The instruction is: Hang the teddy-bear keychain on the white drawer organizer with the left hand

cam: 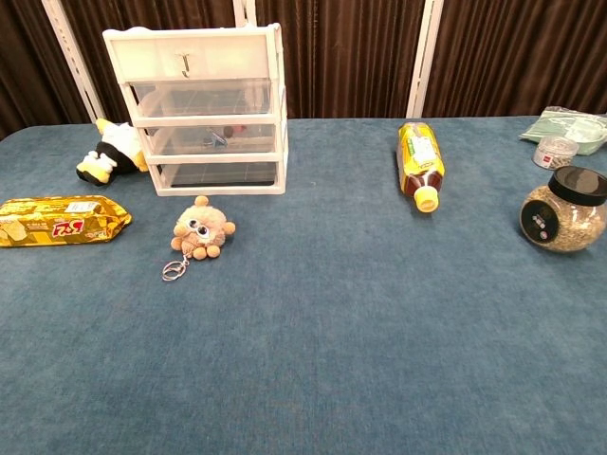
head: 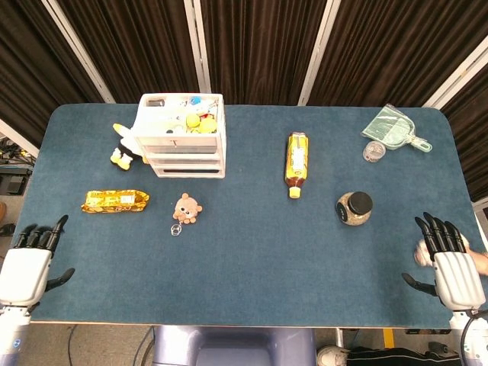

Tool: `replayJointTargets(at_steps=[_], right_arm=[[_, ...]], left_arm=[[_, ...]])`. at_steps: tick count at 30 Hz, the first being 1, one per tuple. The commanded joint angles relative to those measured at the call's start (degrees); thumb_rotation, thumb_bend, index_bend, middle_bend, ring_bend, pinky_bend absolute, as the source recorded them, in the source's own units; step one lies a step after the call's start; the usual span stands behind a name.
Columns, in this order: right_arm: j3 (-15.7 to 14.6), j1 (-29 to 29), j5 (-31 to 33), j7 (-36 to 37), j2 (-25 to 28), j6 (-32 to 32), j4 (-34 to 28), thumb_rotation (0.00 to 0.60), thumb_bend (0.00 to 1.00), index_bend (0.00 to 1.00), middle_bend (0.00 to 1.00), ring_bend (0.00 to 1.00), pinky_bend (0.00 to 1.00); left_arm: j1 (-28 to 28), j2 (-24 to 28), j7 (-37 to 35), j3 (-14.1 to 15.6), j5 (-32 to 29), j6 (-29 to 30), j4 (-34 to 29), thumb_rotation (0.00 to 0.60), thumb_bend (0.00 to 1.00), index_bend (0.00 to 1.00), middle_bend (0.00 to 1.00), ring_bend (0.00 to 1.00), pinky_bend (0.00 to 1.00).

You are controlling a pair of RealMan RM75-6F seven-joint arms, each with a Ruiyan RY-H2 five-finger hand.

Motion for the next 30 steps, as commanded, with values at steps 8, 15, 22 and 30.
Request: replayJointTargets(at_steps=[8,15,22,30], right_arm=[[0.18,0.06,-0.09,0.46,-0.11,0.20,0.15,0.600,0.00,0.00,0.00,0.00,0.00],[0.26,-0.17,-0.46,1.63,0.04,0.94,0.36,0.600,0.01,0.00,0.00,0.00,0.00],[0.34,-0.32,-0.61,2.07,-0.03,1.40,0.58,0.600,0.01,0.00,0.00,0.00,0.00],[0.57,-0.32,-0.48,2.59,-0.16,1.59,0.64,0.600,0.01,0.00,0.00,0.00,0.00]], left_arm=[[-10.63,-4.45,11.25,-6.07,-9.33,-13.47,-3.17,0.600,0.31,0.40,1.00,0.93,0.79],[-18.98,-10.26,22.97,-9.95,-25.37,-21.33,-4.67,0.600,0.33,0.39,1.00,0.93,0.80],[-24.70,-17.72,30.18,-9.94,-33.20,-21.88,1.00,0.600,0.24,0.40,1.00,0.93,0.80],[-29.03,-24.99,31.75,-9.25,-35.98,-22.08,8.53,0.600,0.24,0.46,1.00,0.93,0.80]])
